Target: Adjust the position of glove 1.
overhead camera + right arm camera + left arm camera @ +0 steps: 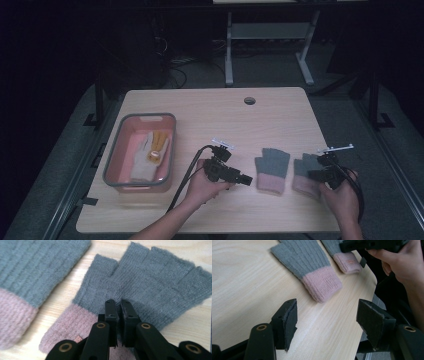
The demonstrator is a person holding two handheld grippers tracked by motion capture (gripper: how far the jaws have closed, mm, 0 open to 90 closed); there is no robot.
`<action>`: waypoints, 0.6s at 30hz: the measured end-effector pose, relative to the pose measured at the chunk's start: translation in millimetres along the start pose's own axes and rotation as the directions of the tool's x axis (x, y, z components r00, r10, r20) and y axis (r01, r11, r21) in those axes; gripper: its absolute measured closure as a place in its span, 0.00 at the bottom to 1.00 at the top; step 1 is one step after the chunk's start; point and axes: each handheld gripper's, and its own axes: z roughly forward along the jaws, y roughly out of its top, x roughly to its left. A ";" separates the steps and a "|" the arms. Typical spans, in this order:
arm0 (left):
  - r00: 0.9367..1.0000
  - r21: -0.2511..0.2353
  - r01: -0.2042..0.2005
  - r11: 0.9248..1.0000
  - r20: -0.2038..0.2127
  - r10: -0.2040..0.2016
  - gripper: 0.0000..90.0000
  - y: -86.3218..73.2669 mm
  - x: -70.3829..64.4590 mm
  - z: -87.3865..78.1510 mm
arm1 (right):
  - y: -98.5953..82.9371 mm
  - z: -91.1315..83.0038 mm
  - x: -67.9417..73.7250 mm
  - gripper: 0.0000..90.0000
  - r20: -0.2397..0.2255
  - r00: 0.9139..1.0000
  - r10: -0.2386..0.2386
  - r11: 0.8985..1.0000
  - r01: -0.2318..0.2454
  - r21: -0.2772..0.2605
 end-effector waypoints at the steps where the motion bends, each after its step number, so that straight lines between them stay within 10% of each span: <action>1: 1.000 -0.003 0.004 1.000 0.000 -0.004 0.37 0.1 -0.2 -0.4 | -0.1 -2.0 -0.2 0.95 -0.012 1.000 0.000 1.000 0.000 -0.008; 18: 1.000 -0.015 0.010 1.000 -0.007 -0.010 0.37 -0.5 0.8 -5.5 | 2.5 -29.4 24.1 0.95 -0.057 0.998 -0.035 0.997 0.031 -0.075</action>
